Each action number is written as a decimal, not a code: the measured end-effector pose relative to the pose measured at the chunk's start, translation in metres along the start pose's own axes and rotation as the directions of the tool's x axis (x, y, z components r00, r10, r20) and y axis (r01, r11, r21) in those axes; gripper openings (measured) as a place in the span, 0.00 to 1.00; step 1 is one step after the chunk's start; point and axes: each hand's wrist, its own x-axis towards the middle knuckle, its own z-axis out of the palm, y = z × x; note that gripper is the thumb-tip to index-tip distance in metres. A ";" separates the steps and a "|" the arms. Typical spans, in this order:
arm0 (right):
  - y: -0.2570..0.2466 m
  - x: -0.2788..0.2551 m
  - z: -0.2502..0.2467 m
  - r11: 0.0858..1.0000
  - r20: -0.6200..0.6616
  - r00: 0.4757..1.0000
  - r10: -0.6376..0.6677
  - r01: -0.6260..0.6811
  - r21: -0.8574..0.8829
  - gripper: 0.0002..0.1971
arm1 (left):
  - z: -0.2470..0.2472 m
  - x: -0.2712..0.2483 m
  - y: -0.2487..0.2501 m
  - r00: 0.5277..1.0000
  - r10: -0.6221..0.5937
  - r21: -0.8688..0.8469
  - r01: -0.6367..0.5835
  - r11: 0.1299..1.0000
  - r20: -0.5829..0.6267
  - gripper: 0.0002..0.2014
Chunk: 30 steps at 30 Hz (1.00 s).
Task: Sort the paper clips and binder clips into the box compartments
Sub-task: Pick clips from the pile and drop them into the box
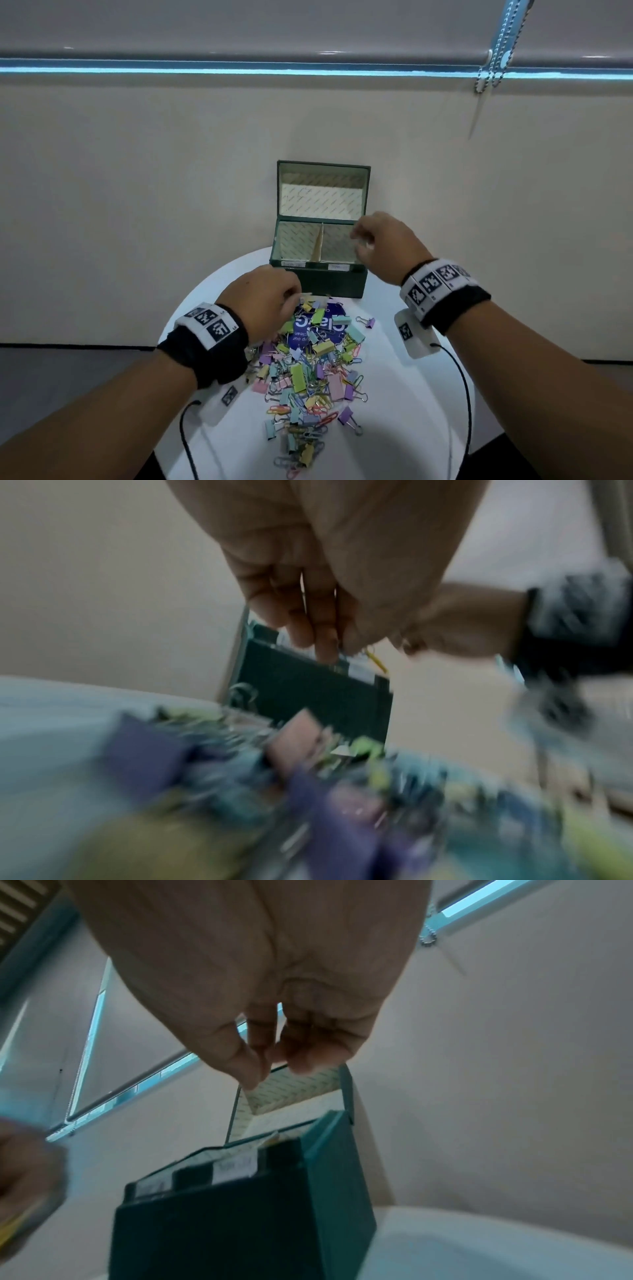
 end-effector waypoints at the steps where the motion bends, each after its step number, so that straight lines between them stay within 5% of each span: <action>1: 0.006 -0.012 0.000 1.000 0.024 1.000 0.010 -0.010 -0.005 0.03 | -0.002 0.005 0.002 0.999 -0.035 -0.070 0.034 0.997 -0.014 0.06; 4: 0.028 -0.043 0.008 0.990 0.270 0.958 0.092 -0.058 -0.132 0.02 | -0.010 0.034 0.015 0.984 -0.154 -0.222 0.132 0.966 -0.086 0.05; 7: 0.043 -0.059 0.020 0.969 0.416 0.893 0.169 -0.074 -0.235 0.08 | -0.014 0.072 0.027 0.981 -0.166 -0.186 0.145 0.972 -0.103 0.05; 14: 0.042 -0.071 0.037 0.969 0.381 0.898 0.220 -0.155 -0.194 0.10 | -0.010 0.117 0.042 0.986 -0.140 0.018 0.139 0.990 0.090 0.13; 19: 0.039 -0.076 0.030 0.980 0.335 0.923 0.189 -0.153 -0.129 0.07 | -0.023 0.069 0.034 1.000 -0.001 0.043 0.000 0.999 0.017 0.11; 24: 0.023 -0.090 0.025 0.999 0.322 0.946 0.045 -0.039 -0.026 0.04 | -0.032 -0.020 0.020 0.957 0.125 0.100 -0.156 0.983 0.263 0.08; 30: 0.006 -0.110 0.033 0.999 0.512 0.858 0.039 -0.048 0.005 0.10 | -0.018 -0.069 0.014 0.910 0.087 0.186 -0.176 0.967 0.406 0.12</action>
